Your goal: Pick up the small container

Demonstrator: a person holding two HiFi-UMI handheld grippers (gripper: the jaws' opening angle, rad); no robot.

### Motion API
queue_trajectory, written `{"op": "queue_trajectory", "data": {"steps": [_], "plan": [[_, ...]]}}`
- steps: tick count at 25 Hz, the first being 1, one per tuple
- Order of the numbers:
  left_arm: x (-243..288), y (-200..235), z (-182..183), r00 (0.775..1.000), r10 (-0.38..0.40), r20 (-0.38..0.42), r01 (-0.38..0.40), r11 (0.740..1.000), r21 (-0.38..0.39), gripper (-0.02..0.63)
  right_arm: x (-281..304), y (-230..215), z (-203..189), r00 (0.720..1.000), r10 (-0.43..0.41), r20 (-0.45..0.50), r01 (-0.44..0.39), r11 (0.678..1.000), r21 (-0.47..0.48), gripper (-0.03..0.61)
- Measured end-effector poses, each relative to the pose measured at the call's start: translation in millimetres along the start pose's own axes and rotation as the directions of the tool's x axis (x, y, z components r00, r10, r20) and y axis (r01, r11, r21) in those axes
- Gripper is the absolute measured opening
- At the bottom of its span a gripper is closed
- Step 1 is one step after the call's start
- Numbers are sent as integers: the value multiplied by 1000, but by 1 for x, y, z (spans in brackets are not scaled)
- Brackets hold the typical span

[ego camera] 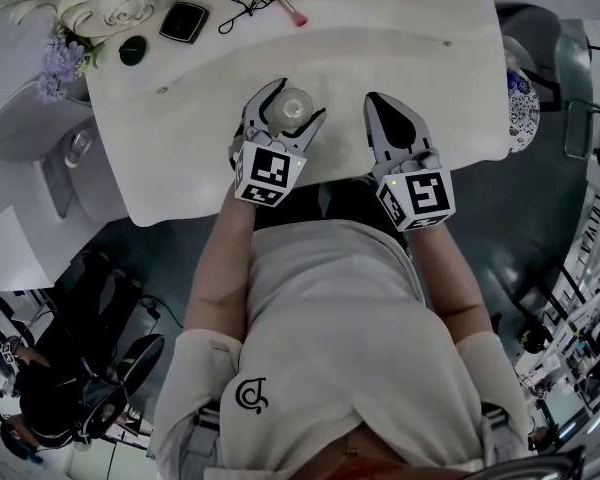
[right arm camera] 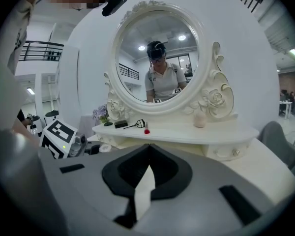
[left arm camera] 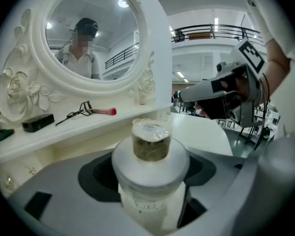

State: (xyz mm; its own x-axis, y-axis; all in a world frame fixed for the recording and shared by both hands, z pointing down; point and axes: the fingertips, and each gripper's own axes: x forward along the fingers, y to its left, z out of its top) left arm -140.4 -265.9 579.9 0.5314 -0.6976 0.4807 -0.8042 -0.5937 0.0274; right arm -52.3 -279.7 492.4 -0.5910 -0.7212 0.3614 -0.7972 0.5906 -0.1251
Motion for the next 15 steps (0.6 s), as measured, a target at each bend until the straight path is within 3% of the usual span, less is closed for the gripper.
{"op": "queue_trajectory", "data": {"steps": [8,15], "plan": [[-39,18,54,994,90,59,-88,996,-32,353,-4,13,28,998,39,55,-37,999,-38,8],[-88,35,105,976,170,139,-167,985,-33,353,-6,24,62,989,94,111,-87,994,-64,8]]}}
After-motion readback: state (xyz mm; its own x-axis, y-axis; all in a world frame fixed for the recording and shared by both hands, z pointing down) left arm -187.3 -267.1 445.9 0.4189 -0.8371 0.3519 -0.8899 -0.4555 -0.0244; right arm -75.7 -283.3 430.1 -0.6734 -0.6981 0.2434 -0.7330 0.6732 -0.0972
